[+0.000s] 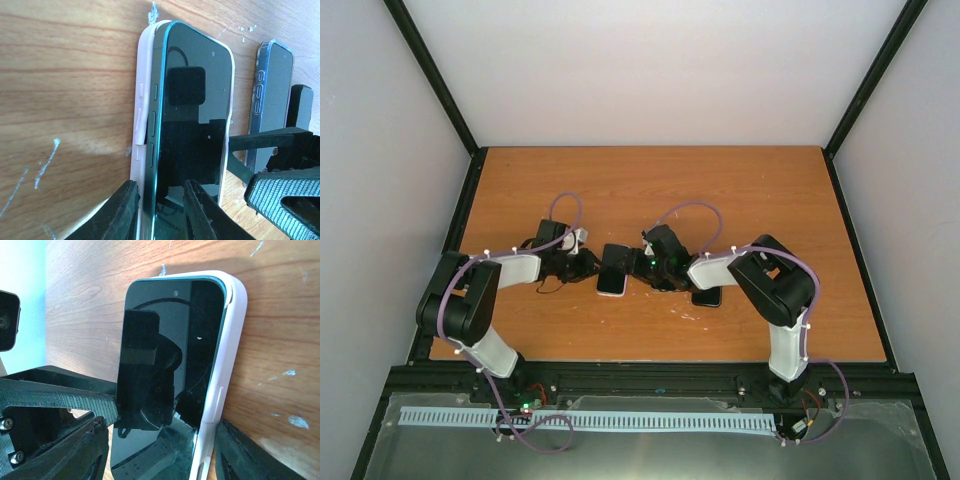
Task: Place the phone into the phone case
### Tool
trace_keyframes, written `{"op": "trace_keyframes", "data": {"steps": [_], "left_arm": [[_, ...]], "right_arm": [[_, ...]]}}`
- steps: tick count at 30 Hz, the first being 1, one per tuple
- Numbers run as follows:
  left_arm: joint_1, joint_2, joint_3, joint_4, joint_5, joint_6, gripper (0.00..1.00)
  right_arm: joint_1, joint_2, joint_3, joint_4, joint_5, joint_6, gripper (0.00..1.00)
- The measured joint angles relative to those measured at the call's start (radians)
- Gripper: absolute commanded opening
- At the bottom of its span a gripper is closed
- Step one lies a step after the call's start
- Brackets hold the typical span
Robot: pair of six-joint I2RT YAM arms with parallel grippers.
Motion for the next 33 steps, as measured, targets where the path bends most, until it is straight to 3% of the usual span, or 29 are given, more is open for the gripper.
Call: {"op": "trace_keyframes", "data": {"steps": [7, 17, 26, 33], "left_arm": [[0.006, 0.007, -0.004, 0.01, 0.019, -0.006, 0.26], [0.022, -0.016, -0.118, 0.132, 0.153, -0.104, 0.29], [0.022, -0.019, -0.12, 0.124, 0.15, -0.121, 0.33], [0.022, -0.042, -0.12, 0.092, 0.14, -0.116, 0.32]], "right_arm": [[-0.006, 0.006, 0.011, 0.001, -0.025, 0.001, 0.57], [-0.016, -0.032, -0.059, 0.091, -0.069, 0.044, 0.57], [-0.024, -0.034, -0.116, 0.288, -0.127, 0.131, 0.57], [-0.024, -0.034, -0.122, 0.333, -0.153, 0.149, 0.57]]}}
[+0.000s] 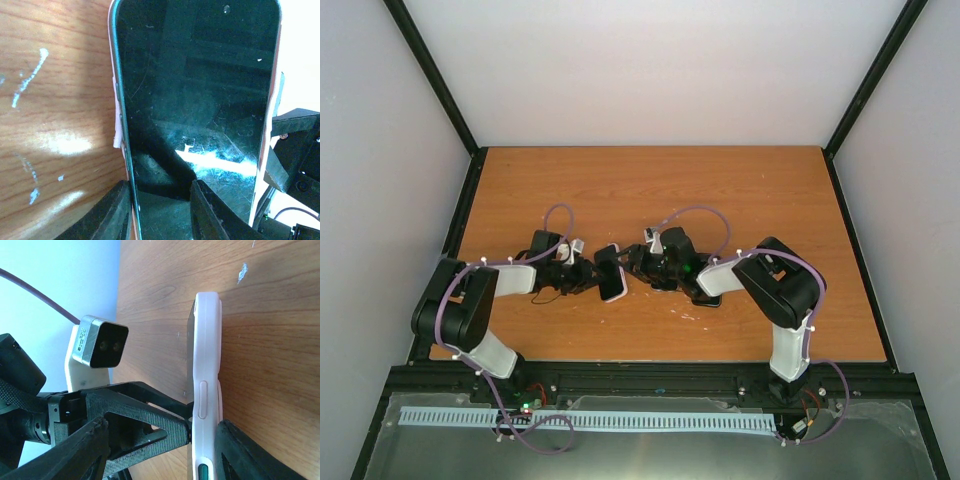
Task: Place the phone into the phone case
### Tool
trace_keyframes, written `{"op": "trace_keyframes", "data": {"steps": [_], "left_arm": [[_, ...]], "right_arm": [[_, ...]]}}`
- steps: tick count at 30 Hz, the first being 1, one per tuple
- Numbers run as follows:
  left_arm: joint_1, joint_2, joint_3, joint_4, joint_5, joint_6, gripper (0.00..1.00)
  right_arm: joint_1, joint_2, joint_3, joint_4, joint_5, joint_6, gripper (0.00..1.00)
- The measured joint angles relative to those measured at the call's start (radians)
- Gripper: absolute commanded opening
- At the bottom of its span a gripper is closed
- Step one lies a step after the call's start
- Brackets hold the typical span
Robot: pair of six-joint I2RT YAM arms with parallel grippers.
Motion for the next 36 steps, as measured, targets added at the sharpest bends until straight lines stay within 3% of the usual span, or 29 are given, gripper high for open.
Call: {"op": "trace_keyframes", "data": {"steps": [15, 19, 27, 33, 36], "left_arm": [[-0.001, -0.001, 0.0, -0.007, -0.001, 0.004, 0.29], [-0.001, -0.003, 0.0, -0.009, -0.001, 0.004, 0.29], [-0.019, -0.008, 0.0, -0.02, 0.018, 0.003, 0.31], [-0.02, -0.01, 0.0, -0.018, 0.026, -0.005, 0.32], [-0.02, -0.011, 0.0, -0.019, 0.026, -0.008, 0.41]], "right_arm": [[-0.003, 0.024, 0.0, 0.01, -0.025, 0.007, 0.49], [-0.004, 0.025, 0.005, -0.016, -0.029, -0.004, 0.42], [0.023, 0.024, 0.053, -0.235, -0.047, -0.108, 0.22], [0.024, 0.025, 0.06, -0.278, -0.052, -0.129, 0.13], [0.024, 0.023, 0.061, -0.27, -0.059, -0.13, 0.1]]}}
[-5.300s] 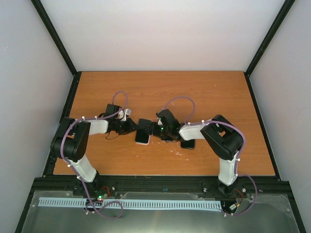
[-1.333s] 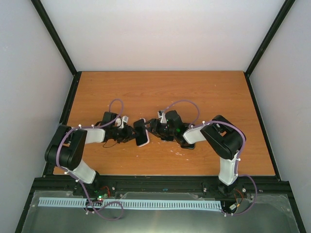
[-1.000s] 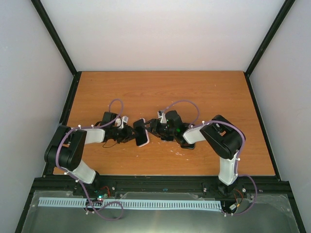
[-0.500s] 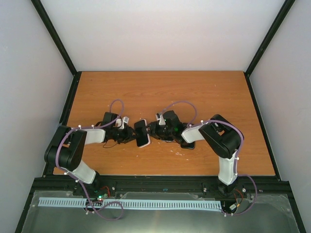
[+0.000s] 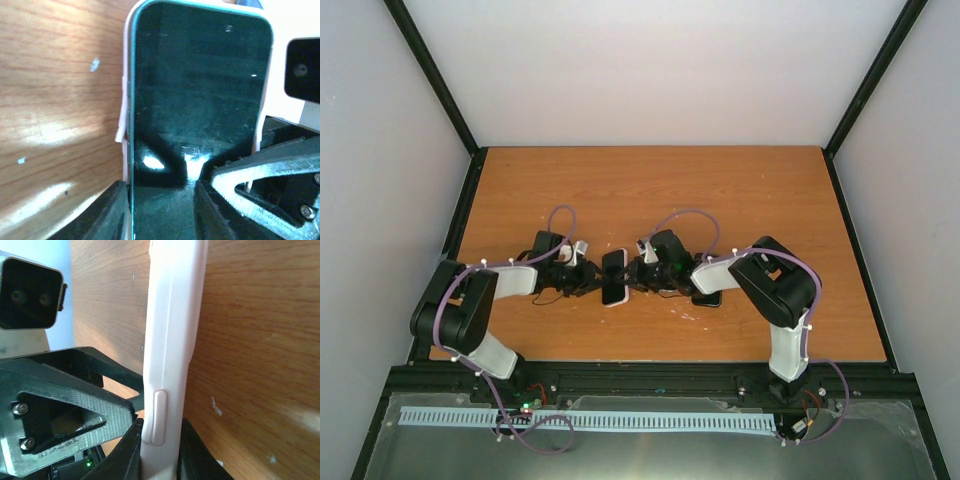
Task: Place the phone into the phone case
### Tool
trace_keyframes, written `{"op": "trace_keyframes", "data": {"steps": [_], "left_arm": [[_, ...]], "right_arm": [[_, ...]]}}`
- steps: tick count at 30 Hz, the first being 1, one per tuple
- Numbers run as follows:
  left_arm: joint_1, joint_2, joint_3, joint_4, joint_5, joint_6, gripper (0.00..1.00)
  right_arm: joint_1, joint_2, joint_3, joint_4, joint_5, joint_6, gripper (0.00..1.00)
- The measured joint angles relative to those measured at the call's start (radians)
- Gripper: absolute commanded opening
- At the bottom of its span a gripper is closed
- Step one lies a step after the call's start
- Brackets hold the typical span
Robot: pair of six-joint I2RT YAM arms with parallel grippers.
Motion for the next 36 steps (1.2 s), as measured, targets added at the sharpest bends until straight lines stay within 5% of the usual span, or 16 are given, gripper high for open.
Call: {"op": "trace_keyframes", "data": {"steps": [12, 20, 24, 36], "left_arm": [[0.025, -0.301, 0.142, -0.119, 0.039, 0.025, 0.84], [0.048, -0.5, 0.2, -0.13, 0.177, 0.028, 0.85], [0.049, -0.566, 0.171, -0.01, 0.276, -0.048, 0.84], [0.049, -0.605, 0.108, 0.29, 0.411, -0.262, 0.61]], "right_arm": [[-0.048, -0.209, -0.145, 0.073, -0.082, -0.005, 0.09], [-0.054, -0.473, -0.203, 0.261, -0.215, 0.039, 0.09], [-0.053, -0.53, -0.203, 0.335, -0.268, 0.078, 0.09], [-0.053, -0.543, -0.249, 0.583, -0.346, 0.254, 0.09]]}}
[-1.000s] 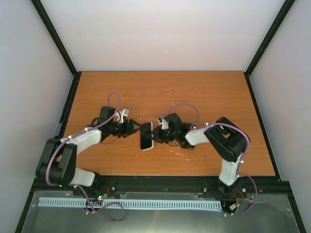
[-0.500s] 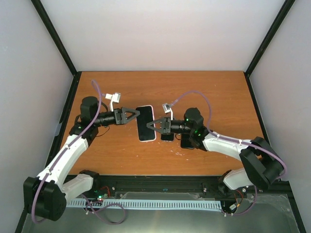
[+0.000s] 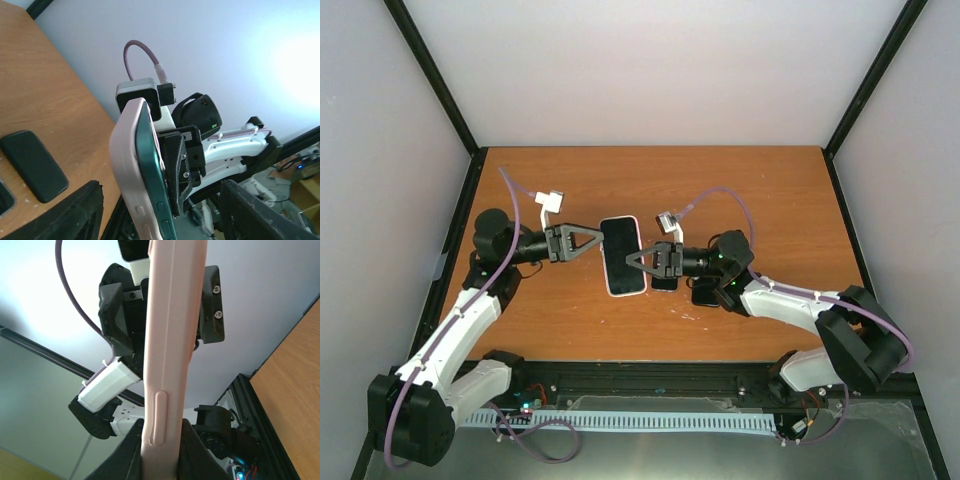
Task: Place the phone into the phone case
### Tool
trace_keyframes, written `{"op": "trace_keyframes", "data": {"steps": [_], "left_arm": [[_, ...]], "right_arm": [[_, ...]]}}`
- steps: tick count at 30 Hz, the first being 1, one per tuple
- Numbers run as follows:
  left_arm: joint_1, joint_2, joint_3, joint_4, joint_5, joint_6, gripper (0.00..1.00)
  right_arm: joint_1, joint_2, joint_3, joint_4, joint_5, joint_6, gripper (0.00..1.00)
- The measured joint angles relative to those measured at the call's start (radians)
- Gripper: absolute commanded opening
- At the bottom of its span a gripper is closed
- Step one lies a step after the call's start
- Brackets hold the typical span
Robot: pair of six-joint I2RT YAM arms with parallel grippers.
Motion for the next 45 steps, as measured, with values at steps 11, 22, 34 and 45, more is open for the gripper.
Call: {"op": "trace_keyframes", "data": {"steps": [11, 22, 34, 45], "left_arm": [[0.0, 0.0, -0.067, 0.167, 0.005, -0.135, 0.27], [0.0, 0.0, -0.067, 0.128, -0.011, -0.115, 0.26], [0.0, 0.0, -0.05, 0.01, -0.045, -0.06, 0.04], [0.0, 0.003, 0.004, -0.177, -0.108, 0.03, 0.41]], "right_arm": [[0.0, 0.005, -0.029, 0.124, -0.01, 0.077, 0.1], [0.0, 0.034, -0.029, 0.119, -0.017, 0.077, 0.1], [-0.002, 0.049, -0.029, 0.08, -0.012, 0.057, 0.22], [-0.002, 0.086, -0.029, 0.109, 0.021, 0.072, 0.12]]}}
